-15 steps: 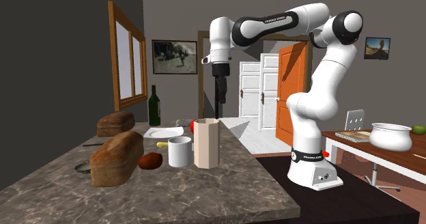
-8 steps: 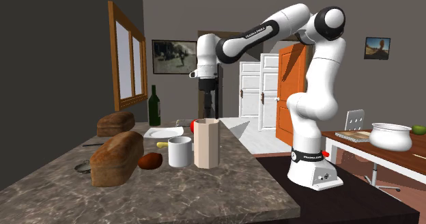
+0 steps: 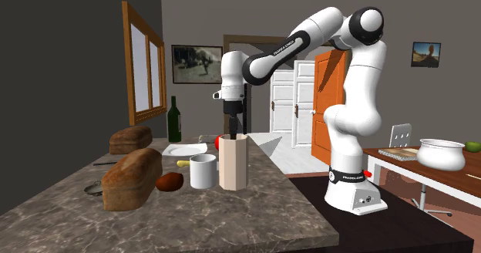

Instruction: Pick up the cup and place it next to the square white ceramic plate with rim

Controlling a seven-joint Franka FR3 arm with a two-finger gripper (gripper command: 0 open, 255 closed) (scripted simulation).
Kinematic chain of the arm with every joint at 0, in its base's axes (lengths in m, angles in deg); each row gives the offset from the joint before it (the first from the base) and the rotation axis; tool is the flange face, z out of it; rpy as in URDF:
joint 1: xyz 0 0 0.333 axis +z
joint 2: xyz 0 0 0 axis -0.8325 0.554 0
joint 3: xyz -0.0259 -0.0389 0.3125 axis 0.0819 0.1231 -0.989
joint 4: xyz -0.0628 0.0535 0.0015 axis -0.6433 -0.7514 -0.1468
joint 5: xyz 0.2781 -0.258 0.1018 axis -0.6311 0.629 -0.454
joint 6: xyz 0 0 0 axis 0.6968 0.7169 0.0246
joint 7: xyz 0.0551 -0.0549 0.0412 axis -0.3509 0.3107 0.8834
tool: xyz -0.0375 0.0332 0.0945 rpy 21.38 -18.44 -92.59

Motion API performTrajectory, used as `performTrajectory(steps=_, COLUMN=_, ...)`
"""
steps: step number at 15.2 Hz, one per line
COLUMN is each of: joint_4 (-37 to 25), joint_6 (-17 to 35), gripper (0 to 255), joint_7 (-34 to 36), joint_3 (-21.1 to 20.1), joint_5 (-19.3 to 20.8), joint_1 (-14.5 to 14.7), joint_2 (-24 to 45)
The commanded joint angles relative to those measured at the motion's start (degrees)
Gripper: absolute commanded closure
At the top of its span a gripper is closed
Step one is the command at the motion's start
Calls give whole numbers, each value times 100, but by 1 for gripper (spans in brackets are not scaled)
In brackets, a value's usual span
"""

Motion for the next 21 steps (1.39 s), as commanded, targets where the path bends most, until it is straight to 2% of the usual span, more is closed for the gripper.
performTrajectory(steps=1, joint_4=28, joint_6=60, gripper=0, joint_7=0, joint_3=1, joint_5=-2, joint_1=1, joint_2=28)
performTrajectory(steps=7, joint_4=27, joint_6=59, gripper=0, joint_7=1, joint_3=1, joint_5=-2, joint_1=1, joint_2=27)
performTrajectory(steps=8, joint_4=27, joint_6=59, gripper=255, joint_7=1, joint_3=1, joint_5=-2, joint_1=1, joint_2=27)
performTrajectory(steps=17, joint_4=27, joint_6=60, gripper=255, joint_7=0, joint_3=1, joint_5=-2, joint_1=1, joint_2=28)
performTrajectory(steps=21, joint_4=-161, joint_6=-274, gripper=255, joint_7=9, joint_3=-11, joint_5=5, joint_1=1, joint_2=-118)
